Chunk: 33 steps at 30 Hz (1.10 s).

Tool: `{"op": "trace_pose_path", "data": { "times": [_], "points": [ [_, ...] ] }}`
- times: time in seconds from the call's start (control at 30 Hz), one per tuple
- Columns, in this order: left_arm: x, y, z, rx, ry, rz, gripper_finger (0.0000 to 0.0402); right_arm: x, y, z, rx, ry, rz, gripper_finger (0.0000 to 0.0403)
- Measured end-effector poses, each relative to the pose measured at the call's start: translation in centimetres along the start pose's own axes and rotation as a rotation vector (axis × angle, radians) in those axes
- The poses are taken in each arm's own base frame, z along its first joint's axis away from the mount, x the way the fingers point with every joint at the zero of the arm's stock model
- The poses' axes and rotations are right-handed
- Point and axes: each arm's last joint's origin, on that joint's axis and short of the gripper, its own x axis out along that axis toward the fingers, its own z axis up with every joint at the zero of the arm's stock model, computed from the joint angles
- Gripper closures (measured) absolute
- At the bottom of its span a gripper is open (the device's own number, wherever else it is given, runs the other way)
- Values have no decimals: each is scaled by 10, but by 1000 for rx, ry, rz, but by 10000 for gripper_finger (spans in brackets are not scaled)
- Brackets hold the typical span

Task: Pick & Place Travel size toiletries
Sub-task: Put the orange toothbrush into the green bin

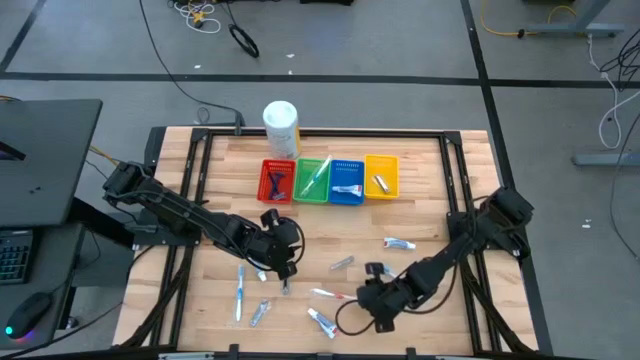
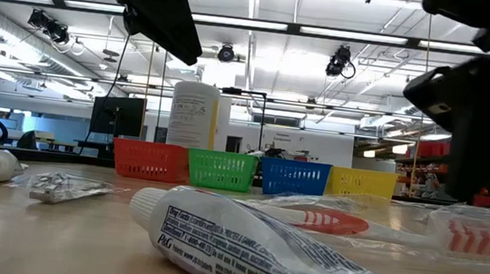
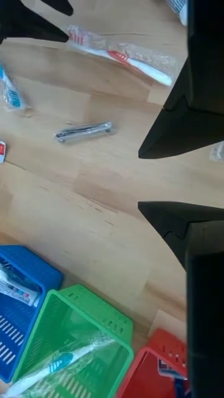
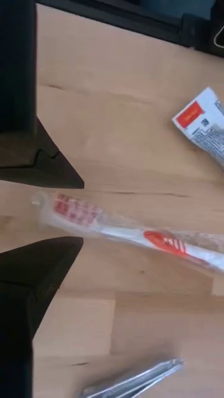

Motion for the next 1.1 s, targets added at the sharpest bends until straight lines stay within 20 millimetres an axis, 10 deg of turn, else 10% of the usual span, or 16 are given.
{"op": "trace_pose_path", "data": {
  "times": [1.1],
  "points": [
    [-3, -5, -3, 13, 1, -13, 275, 25, -21, -49, -68, -211, -155, 261]
  ]
}}
